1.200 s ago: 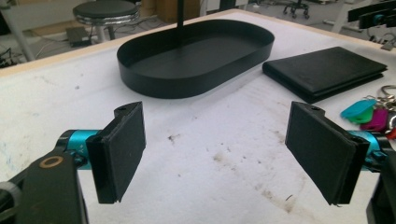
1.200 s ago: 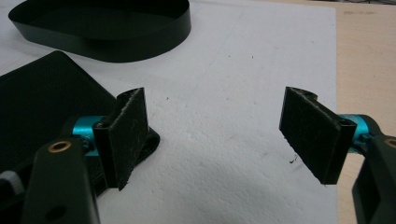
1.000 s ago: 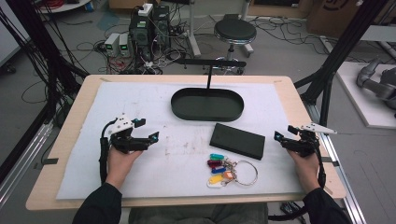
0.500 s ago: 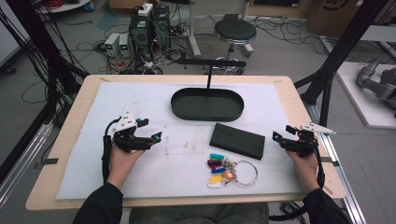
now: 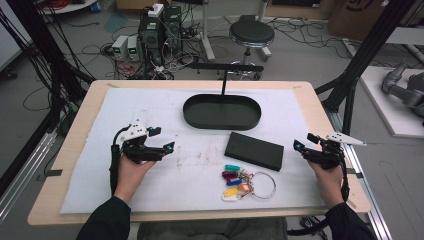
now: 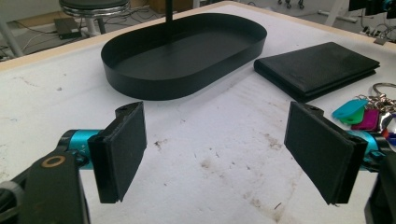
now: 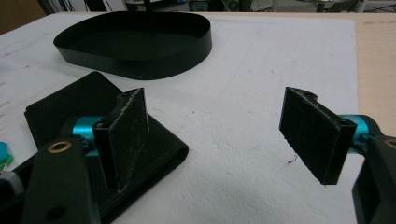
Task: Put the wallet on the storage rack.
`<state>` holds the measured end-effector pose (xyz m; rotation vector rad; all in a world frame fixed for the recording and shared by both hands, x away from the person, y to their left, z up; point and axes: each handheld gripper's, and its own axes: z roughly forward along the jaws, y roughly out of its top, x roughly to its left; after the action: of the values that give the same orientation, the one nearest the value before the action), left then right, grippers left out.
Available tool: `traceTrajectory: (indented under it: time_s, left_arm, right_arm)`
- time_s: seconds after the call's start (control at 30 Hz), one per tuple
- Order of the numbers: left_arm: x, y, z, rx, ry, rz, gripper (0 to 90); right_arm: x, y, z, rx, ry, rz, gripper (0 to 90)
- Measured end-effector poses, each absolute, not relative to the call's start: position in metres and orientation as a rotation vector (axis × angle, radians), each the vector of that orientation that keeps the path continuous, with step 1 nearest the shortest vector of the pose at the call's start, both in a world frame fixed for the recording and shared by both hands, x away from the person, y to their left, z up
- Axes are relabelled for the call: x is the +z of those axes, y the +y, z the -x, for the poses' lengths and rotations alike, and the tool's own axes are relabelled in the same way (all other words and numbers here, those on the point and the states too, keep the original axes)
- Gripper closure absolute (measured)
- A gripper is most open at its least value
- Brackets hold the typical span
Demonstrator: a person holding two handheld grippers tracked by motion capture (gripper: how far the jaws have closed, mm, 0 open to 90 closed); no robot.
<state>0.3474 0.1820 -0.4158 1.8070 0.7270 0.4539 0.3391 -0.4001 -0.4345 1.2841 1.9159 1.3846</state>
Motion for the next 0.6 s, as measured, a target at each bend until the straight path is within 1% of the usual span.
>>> traceTrajectory:
  time_s: [0.13,0.37,0.47,0.53,0.6]
  left_arm:
    - [-0.415,0.183,-0.347,0.457,0.725,-1.802,21.7]
    - [-0.414,0.18,-0.345,0.431,0.72,-1.795,22.7]
    - [-0.41,0.175,-0.344,0.407,0.707,-1.783,24.3]
    - [-0.406,0.168,-0.342,0.384,0.681,-1.787,27.9]
    - [-0.402,0.159,-0.341,0.369,0.658,-1.787,28.5]
  right_arm:
    - [-0.435,-0.4,-0.339,1.383,1.917,-1.294,24.1]
    - [-0.433,-0.4,-0.337,1.388,1.919,-1.265,27.8]
    - [-0.432,-0.399,-0.337,1.389,1.917,-1.265,28.0]
    - [-0.432,-0.4,-0.336,1.389,1.91,-1.264,28.2]
    - [-0.432,-0.4,-0.336,1.386,1.906,-1.271,28.2]
